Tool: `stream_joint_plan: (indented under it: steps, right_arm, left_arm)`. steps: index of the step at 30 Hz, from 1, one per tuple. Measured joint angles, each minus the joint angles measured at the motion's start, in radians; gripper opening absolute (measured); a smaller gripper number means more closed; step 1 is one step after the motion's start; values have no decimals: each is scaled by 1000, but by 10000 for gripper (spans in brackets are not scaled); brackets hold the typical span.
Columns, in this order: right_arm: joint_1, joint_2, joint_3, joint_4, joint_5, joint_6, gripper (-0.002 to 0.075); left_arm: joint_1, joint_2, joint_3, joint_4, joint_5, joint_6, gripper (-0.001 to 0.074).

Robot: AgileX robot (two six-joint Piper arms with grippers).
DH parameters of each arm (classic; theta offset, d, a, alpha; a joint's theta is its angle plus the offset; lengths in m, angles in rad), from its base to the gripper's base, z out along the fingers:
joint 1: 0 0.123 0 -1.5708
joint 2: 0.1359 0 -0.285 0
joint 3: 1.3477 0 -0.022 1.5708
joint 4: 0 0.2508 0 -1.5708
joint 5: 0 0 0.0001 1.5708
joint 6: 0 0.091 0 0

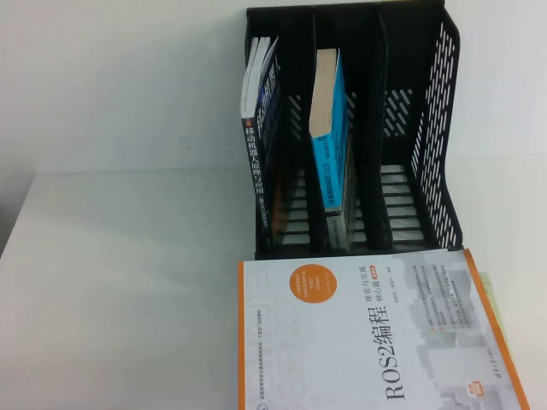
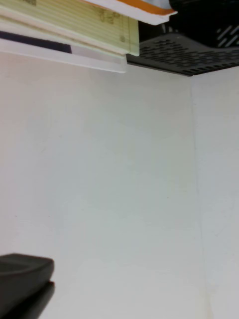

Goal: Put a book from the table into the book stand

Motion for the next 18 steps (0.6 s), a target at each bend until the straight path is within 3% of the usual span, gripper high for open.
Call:
stream_joint_plan:
  steps: [18]
  right_arm:
    - [0,0,0,0,0,7,-2]
  left_arm:
    - [0,0,0,0,0,6,-2]
